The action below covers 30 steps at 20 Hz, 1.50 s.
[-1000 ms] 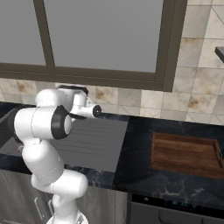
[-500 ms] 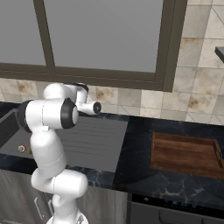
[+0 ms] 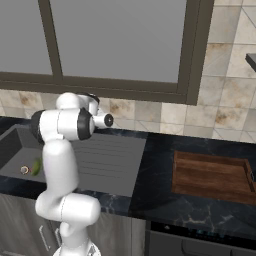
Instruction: Pick up all produce items and place them in the sink. Turn on the sink faucet to wash them. Then turn the sink off and put them in the tray.
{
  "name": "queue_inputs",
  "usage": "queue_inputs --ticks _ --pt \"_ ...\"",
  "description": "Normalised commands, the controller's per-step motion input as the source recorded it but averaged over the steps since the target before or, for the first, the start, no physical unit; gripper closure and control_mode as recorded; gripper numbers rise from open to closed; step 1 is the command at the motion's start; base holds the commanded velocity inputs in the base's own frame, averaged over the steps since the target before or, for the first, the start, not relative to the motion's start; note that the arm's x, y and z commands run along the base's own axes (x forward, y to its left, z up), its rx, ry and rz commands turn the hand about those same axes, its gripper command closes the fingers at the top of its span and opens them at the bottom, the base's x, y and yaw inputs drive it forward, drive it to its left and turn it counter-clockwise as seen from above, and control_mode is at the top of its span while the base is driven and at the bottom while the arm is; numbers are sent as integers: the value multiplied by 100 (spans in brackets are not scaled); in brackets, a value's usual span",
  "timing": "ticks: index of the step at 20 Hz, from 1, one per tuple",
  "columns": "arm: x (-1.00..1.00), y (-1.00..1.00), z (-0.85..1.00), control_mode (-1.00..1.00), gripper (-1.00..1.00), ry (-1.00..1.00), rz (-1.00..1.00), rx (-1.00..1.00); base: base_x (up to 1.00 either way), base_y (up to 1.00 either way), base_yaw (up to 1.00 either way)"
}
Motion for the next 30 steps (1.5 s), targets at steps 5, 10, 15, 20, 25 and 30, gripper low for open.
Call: queue_inputs --ticks 5,10,15,20,25,30 --pt "44 0 -27 -100 -100 0 1 0 0 0 0" --pt "37 0 -17 -100 -100 0 2 0 0 0 0" --pt "32 8 -14 -100 -100 0 1 0 0 0 0" --pt "5 30 -2 -100 -100 0 2 0 0 0 0" --pt "-2 36 0 -100 -100 0 5 0 0 0 0" --pt "-27 16 0 -100 -100 0 6 0 0 0 0"
